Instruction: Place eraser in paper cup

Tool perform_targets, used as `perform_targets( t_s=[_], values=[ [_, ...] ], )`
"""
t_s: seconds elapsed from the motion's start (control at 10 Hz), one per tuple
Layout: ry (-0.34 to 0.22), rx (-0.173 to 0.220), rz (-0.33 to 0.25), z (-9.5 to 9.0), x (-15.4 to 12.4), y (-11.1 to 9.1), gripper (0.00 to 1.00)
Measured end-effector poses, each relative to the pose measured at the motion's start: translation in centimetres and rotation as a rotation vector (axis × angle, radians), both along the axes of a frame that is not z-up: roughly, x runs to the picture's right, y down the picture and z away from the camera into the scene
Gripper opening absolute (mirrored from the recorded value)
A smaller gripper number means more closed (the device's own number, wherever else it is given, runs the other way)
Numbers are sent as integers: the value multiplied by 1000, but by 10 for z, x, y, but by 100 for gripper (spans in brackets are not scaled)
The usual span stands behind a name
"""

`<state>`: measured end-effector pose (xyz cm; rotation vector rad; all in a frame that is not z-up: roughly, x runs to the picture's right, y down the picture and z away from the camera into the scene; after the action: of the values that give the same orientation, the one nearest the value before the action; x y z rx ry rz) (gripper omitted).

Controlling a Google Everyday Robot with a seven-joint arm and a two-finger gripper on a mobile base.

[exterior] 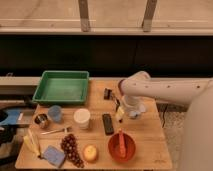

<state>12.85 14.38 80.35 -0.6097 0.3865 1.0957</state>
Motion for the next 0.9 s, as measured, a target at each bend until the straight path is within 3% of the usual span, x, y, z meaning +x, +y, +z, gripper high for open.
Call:
perform_targets(
  t_s=[0.4, 0.6, 0.9],
  values=[
    [11, -7, -11, 1, -1, 2, 80],
    [10, -24, -46, 2, -9, 5, 80],
    [-9, -31, -140, 3, -54, 4, 80]
  ],
)
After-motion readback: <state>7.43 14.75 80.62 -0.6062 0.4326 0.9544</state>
